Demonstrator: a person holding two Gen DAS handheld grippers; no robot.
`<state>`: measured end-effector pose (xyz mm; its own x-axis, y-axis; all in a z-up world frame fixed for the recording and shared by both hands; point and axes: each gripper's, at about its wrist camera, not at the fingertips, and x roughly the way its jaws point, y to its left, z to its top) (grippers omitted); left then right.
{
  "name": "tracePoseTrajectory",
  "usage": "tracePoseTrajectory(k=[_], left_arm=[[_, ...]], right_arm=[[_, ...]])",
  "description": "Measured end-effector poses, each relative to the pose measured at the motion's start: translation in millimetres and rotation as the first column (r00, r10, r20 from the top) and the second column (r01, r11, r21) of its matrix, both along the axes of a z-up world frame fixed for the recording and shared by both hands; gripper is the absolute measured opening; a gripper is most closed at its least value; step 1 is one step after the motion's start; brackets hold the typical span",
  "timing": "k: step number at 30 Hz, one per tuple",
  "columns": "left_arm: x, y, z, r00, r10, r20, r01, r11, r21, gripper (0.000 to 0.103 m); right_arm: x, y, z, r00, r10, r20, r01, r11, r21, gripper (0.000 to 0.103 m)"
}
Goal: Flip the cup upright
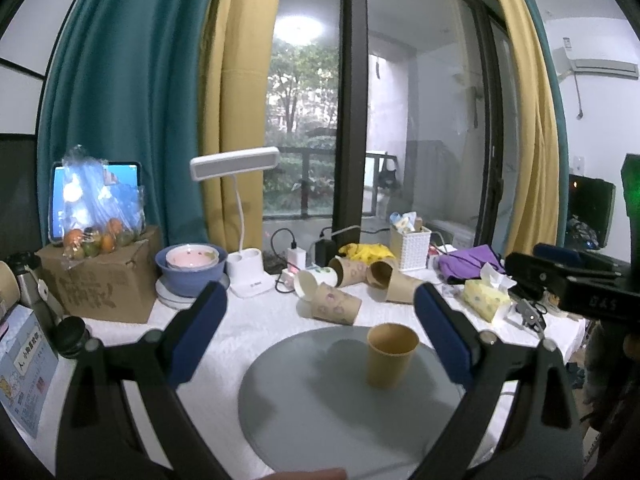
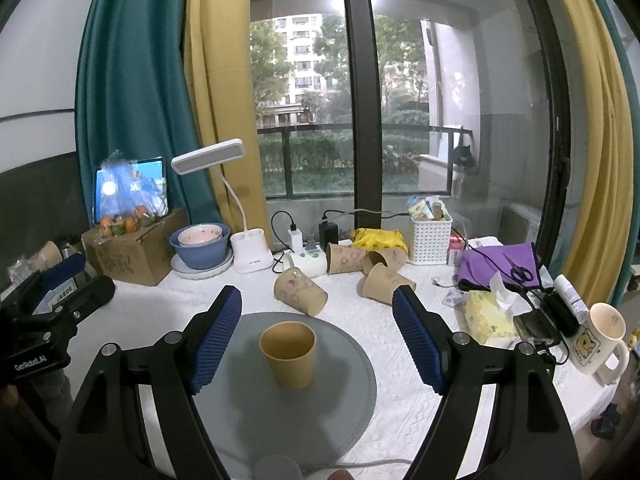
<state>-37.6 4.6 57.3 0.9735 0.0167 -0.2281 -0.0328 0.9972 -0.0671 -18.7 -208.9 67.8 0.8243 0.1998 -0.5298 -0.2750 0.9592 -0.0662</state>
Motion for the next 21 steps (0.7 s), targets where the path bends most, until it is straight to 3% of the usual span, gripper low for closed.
tracePoseTrajectory(k=[21], left_arm=[[-1.8,2.0,-3.0,1.0,0.004,0.0,-0.004,1.0,-0.002,0.096]], right_arm=[[0.1,4.2,-3.4,1.0,0.002,-0.006,-0.003,1.0,-0.006,0.081]])
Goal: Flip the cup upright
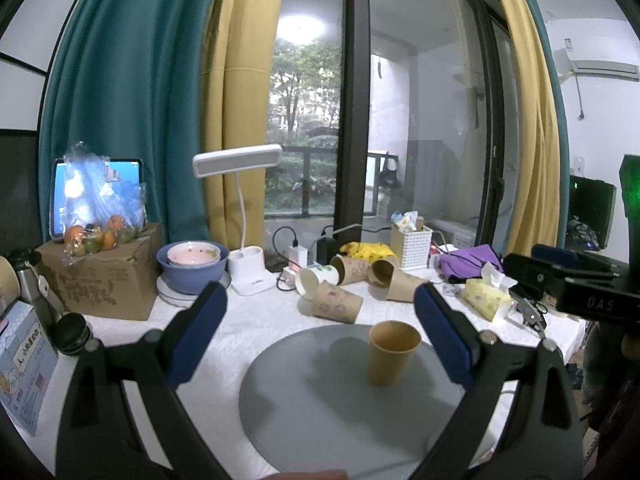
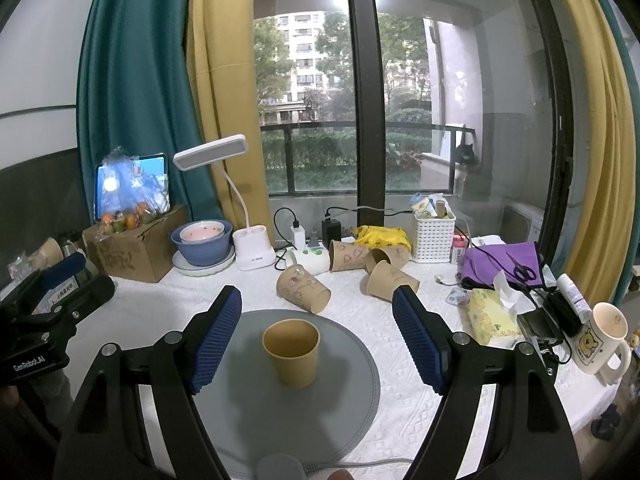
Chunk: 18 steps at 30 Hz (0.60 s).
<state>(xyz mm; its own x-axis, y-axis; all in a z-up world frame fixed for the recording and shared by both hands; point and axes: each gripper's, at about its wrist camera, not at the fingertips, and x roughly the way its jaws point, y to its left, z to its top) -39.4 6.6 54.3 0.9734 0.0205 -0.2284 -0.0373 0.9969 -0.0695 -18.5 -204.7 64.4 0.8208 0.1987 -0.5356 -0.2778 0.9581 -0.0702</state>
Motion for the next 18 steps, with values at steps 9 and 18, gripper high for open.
tracePoseTrajectory(k=[9,18], left_arm=[[-0.2,0.1,-0.1,1.0,0.001,0.001,-0.001,1.0,-0.001,0.096],[-0.2,0.1,-0.2,1.0,0.003,0.0,-0.003,1.0,-0.001,0.096]], right_arm=[[0.0,2.2,-0.1,1.0,0.0,-0.002,0.0,1.0,-0.001,0.081],[-0.8,4.2,-1.3,1.0,0.001,-0.004,-0.001,1.0,-0.002,0.081]])
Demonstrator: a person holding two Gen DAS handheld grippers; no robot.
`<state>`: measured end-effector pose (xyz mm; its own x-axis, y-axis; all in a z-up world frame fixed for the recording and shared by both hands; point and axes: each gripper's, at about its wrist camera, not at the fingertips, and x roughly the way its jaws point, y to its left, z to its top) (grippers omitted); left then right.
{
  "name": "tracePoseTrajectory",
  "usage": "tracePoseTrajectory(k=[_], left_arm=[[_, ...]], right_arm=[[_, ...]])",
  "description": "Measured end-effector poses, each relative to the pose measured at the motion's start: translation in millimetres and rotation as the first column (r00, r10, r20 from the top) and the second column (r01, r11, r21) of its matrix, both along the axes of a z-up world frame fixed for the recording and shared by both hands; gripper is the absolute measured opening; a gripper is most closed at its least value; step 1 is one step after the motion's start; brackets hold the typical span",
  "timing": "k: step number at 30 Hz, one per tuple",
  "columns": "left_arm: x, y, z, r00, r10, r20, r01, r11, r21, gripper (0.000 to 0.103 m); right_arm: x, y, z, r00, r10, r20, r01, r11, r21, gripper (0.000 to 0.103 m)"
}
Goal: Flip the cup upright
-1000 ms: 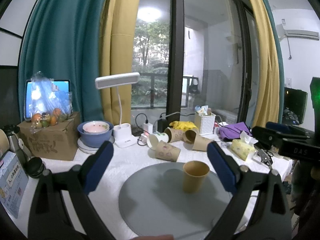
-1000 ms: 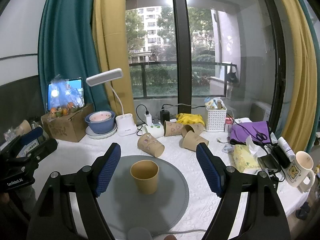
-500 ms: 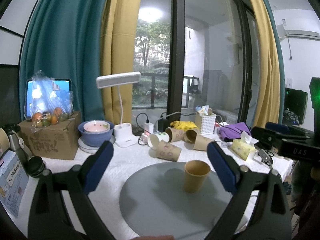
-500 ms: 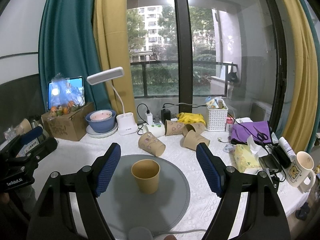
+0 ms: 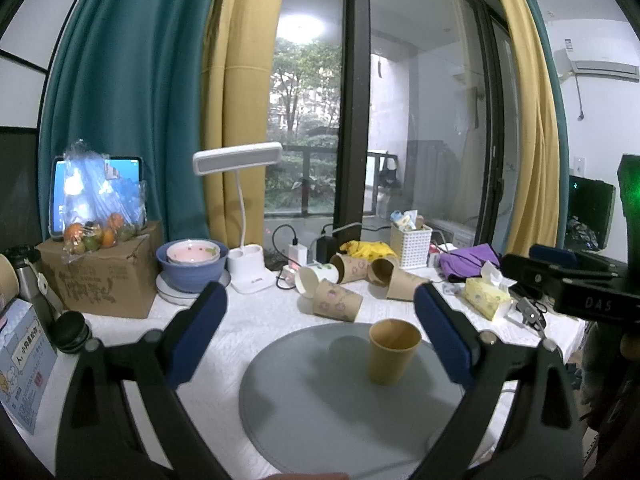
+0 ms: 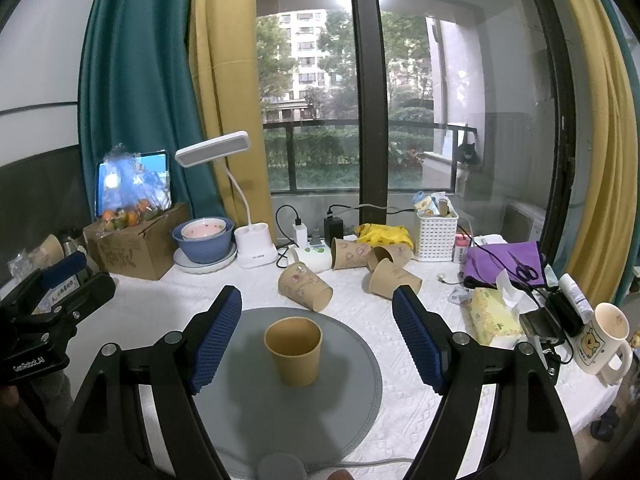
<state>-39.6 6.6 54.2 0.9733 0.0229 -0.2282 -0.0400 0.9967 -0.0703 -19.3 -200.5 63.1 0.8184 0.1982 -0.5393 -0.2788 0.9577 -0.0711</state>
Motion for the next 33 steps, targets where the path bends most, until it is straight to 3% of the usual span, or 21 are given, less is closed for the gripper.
tracePoseTrajectory(k=[27,33], left_arm=[[-1.2,0.0,-1.1,1.0,-0.002,-0.003,0.002,1.0,-0.004,0.096],[-5.5,-0.9,-5.3,1.0,0.002,0.03,-0.002,1.0,-0.018,0.096]], right_arm=[[0.2,2.2,0.1,1.0,0.001,-0.002,-0.001,1.0,-0.003,0.081],[0.6,3.1,-2.0,1.0,-0.002,-0.007,0.002,1.0,-0.015,0.081]])
